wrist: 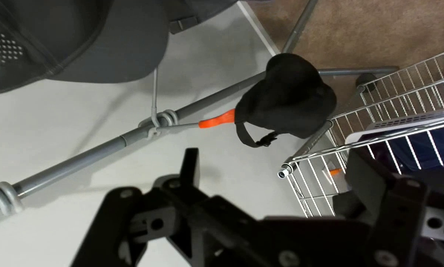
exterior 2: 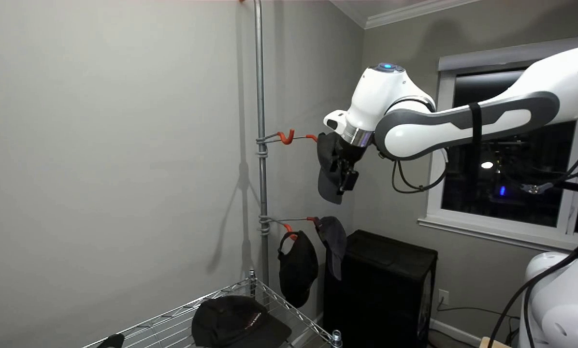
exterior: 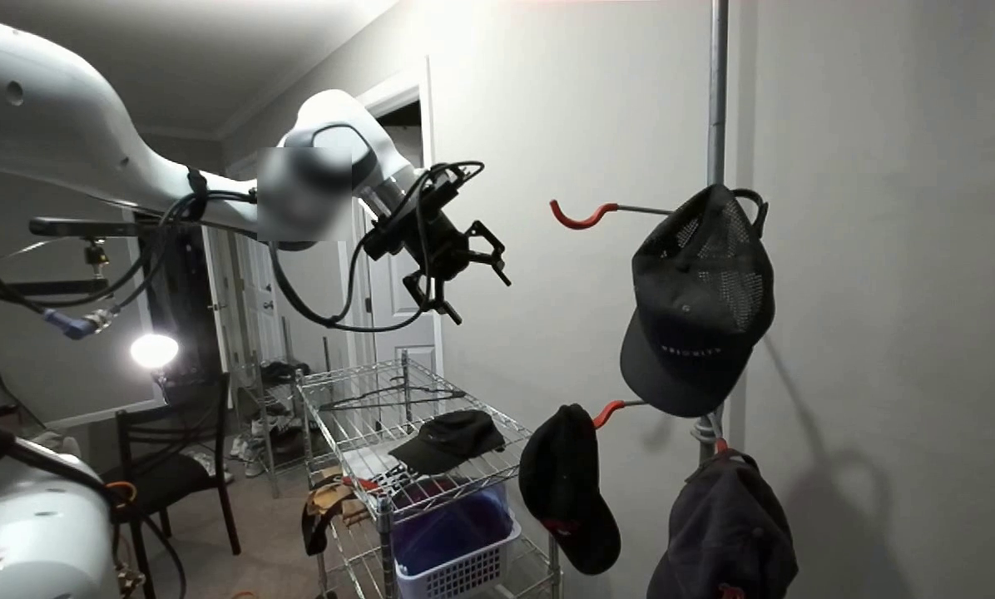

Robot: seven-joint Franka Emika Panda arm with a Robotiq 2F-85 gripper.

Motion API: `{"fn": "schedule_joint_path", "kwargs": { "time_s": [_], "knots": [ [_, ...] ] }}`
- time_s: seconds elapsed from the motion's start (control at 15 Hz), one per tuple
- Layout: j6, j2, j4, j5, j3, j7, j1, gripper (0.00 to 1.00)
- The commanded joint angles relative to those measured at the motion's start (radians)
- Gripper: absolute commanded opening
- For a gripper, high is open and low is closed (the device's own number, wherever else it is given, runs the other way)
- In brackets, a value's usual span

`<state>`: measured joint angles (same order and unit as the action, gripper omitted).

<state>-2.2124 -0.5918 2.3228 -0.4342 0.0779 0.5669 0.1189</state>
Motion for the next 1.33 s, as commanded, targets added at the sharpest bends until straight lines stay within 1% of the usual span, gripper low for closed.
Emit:
{"fn": "schedule_joint_path", "kwargs": {
  "time_s": [0.0,0.27,0.4,0.53,0.67,0.87,1.13,1.27],
  "knots": [
    [0.069,-0.008,0.022,-0.002,0.098,-0.161,0.034,1.00],
    [0.142,0.055,-0.007,0.019,0.214,-0.336,0.093,1.00],
    [0.150,0.113,-0.039,0.038,0.247,-0.391,0.125,1.00],
    [0.135,0.187,-0.076,0.047,0.271,-0.437,0.139,1.00],
    [0.122,0.264,-0.113,0.053,0.278,-0.466,0.140,1.00],
    [0.082,0.387,-0.157,0.095,0.253,-0.468,0.140,1.00],
    [0.027,0.537,-0.210,0.191,0.221,-0.444,0.144,1.00],
    [0.007,0.593,-0.226,0.201,0.217,-0.460,0.144,1.00]
  ]
}}
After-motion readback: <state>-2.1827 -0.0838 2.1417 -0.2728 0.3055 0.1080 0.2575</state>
